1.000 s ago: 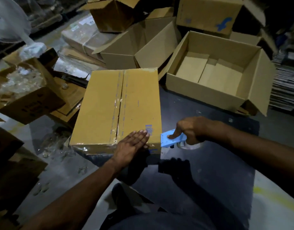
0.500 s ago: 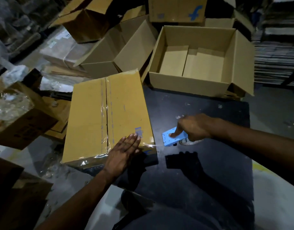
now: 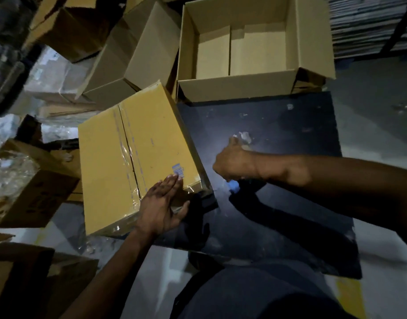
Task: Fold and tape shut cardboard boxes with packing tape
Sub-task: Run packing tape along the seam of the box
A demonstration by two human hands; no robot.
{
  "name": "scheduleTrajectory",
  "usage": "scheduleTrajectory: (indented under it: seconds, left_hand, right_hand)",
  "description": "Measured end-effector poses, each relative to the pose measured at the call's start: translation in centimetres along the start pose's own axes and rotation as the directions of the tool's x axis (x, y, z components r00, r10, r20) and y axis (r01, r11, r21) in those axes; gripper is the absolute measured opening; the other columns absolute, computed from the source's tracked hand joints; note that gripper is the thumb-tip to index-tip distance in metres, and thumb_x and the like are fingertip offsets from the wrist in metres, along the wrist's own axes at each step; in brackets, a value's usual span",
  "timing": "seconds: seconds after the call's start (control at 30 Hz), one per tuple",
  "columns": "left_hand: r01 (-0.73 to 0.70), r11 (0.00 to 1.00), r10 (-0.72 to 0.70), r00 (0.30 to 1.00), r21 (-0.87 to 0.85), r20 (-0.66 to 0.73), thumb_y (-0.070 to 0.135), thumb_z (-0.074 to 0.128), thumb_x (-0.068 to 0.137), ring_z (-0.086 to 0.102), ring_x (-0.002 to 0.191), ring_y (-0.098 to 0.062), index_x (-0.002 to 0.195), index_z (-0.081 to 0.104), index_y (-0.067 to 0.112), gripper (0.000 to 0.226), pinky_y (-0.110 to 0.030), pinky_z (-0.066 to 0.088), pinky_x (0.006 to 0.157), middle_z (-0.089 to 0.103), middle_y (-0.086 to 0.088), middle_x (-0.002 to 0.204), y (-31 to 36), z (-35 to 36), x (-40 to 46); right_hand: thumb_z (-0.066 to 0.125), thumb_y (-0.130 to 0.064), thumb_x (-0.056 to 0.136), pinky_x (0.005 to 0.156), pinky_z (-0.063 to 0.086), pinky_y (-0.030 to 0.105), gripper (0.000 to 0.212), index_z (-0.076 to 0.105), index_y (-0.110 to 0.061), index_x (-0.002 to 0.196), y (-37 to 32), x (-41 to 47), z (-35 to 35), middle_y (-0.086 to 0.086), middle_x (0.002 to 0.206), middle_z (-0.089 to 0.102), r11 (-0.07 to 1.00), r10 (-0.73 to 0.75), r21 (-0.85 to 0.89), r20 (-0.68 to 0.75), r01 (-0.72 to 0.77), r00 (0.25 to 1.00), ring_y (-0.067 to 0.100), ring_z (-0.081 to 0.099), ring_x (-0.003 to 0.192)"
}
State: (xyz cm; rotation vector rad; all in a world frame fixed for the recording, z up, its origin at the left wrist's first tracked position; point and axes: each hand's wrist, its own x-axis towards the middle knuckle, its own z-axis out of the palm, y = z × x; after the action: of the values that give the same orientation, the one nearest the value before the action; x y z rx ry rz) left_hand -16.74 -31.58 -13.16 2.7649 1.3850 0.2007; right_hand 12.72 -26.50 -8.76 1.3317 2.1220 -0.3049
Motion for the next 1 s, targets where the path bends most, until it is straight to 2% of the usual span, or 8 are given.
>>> scheduleTrajectory:
  seconds: [0.1, 0.23, 0.37, 0.53, 0.67, 0.8, 0.9, 1.0]
  left_hand:
    - [-0.060, 0.997, 0.060, 0.998, 0.037, 0.013, 0.066, 0.060, 0.098, 0.049, 0.154, -0.021, 0.163, 0.052, 0.026, 0.077, -0.050, 0.038, 0.125, 0.047, -0.002, 0.170, 0.8, -1.6, 1.3]
    - [-0.202, 0.972, 0.177, 0.965, 0.117, 0.192, 0.084, 0.050, 0.096, 0.003, 0.171, -0.025, 0.165, 0.048, 0.037, 0.083, -0.060, 0.015, 0.133, 0.008, -0.007, 0.184, 2.2, -2.5, 4.3]
    - [-0.222, 0.965, 0.166, 0.929, 0.139, 0.331, 0.099, 0.036, 0.090, -0.014, 0.169, -0.025, 0.148, 0.063, 0.042, 0.086, -0.067, 0.006, 0.132, -0.002, -0.010, 0.184, 2.9, -2.6, 7.3]
    - [-0.111, 0.986, 0.155, 0.886, -0.126, 0.438, 0.081, 0.024, 0.107, -0.012, 0.168, -0.011, 0.154, 0.062, 0.031, 0.079, -0.058, 0.011, 0.136, 0.002, 0.003, 0.184, 2.0, -3.3, 10.6]
    - [-0.251, 0.968, 0.235, 0.870, -0.020, 0.434, 0.060, 0.020, 0.116, -0.005, 0.170, -0.014, 0.164, 0.047, 0.038, 0.059, -0.058, 0.015, 0.135, 0.005, 0.011, 0.183, -0.9, -2.8, 11.2]
    - [-0.338, 0.940, 0.288, 0.850, 0.037, 0.441, 0.059, 0.017, 0.117, -0.004, 0.170, -0.014, 0.166, 0.042, 0.039, 0.059, -0.060, 0.017, 0.133, 0.004, 0.012, 0.183, -2.1, -1.6, 13.4]
    - [-0.298, 0.955, 0.276, 0.875, -0.008, 0.397, 0.060, 0.021, 0.117, 0.000, 0.170, -0.015, 0.167, 0.041, 0.038, 0.058, -0.060, 0.020, 0.132, 0.006, 0.013, 0.182, -2.5, -0.7, 16.4]
    - [-0.278, 0.958, 0.283, 0.888, -0.067, 0.362, 0.061, 0.022, 0.116, 0.003, 0.170, -0.017, 0.168, 0.039, 0.039, 0.059, -0.060, 0.019, 0.133, 0.012, 0.010, 0.182, -2.2, -0.2, 19.6]
  right_hand:
    - [0.077, -0.044, 0.093, 0.100, 0.039, 0.063, 0.031, 0.058, -0.020, 0.087, 1.1, 1.1, 4.1, -0.009, 0.093, 0.060, 0.987, 0.040, 0.151, 0.115, -0.057, 0.993, 0.026, 0.063, 0.102]
    - [0.078, -0.050, 0.088, 0.101, 0.036, 0.051, 0.040, 0.061, -0.017, 0.073, 2.9, 1.8, 7.6, -0.006, 0.088, 0.069, 0.950, 0.028, 0.307, 0.122, -0.065, 0.992, 0.019, 0.060, 0.080]
    - [0.077, -0.059, 0.082, 0.099, 0.029, 0.042, 0.037, 0.072, -0.022, 0.089, 4.5, 3.0, 10.4, -0.009, 0.101, 0.069, 0.805, -0.021, 0.592, 0.085, -0.033, 0.996, 0.021, 0.061, 0.109]
    - [0.074, -0.031, 0.094, 0.111, 0.038, 0.051, 0.028, 0.074, -0.039, 0.121, 5.3, 2.5, 11.3, -0.010, 0.127, 0.057, 0.825, -0.098, 0.521, -0.252, 0.220, 0.963, 0.021, 0.047, 0.125]
    - [0.080, -0.033, 0.090, 0.104, 0.035, 0.056, 0.027, 0.078, -0.043, 0.116, 3.8, 3.1, 8.4, -0.014, 0.122, 0.063, 0.861, -0.084, 0.488, -0.140, 0.143, 0.987, 0.021, 0.045, 0.123]
    - [0.081, -0.039, 0.084, 0.110, 0.041, 0.059, 0.058, 0.063, -0.044, 0.139, 1.0, 3.3, 10.5, -0.001, 0.139, 0.057, 0.884, 0.112, 0.460, -0.390, 0.088, 0.914, 0.026, 0.043, 0.139]
    - [0.074, -0.017, 0.087, 0.115, 0.046, 0.045, 0.070, 0.054, -0.036, 0.151, -2.0, 1.9, 11.0, 0.000, 0.149, 0.057, 0.508, 0.359, 0.801, -0.532, 0.318, 0.767, 0.020, 0.049, 0.139]
    - [0.071, -0.006, 0.095, 0.125, 0.032, 0.030, 0.082, 0.034, -0.024, 0.166, -3.9, 1.4, 10.6, 0.002, 0.168, 0.041, 0.082, 0.558, 0.928, -0.345, 0.364, 0.754, 0.019, 0.040, 0.152]
